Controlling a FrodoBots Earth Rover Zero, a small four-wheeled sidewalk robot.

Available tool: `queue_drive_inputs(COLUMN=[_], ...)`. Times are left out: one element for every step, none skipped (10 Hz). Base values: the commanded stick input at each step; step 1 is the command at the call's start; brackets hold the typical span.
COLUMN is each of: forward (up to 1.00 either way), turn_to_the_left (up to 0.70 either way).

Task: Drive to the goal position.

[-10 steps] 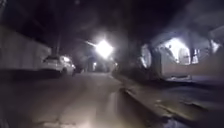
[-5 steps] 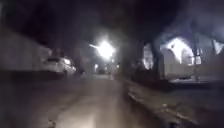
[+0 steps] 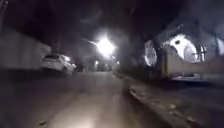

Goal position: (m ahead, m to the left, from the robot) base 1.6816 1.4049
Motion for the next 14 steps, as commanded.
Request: queue_drive_inputs(forward=[0.50, 0.50, 0.50, 0.50, 0.50, 0.50, 0.50, 0.50, 0.50, 0.50, 0.50, 0.50, 0.50, 0.50], turn_to_the_left=[0.00, 0.00, 0.00, 0.00, 0.00, 0.00, 0.00, 0.00, 0.00, 0.00, 0.00, 0.00, 0.00, -0.06])
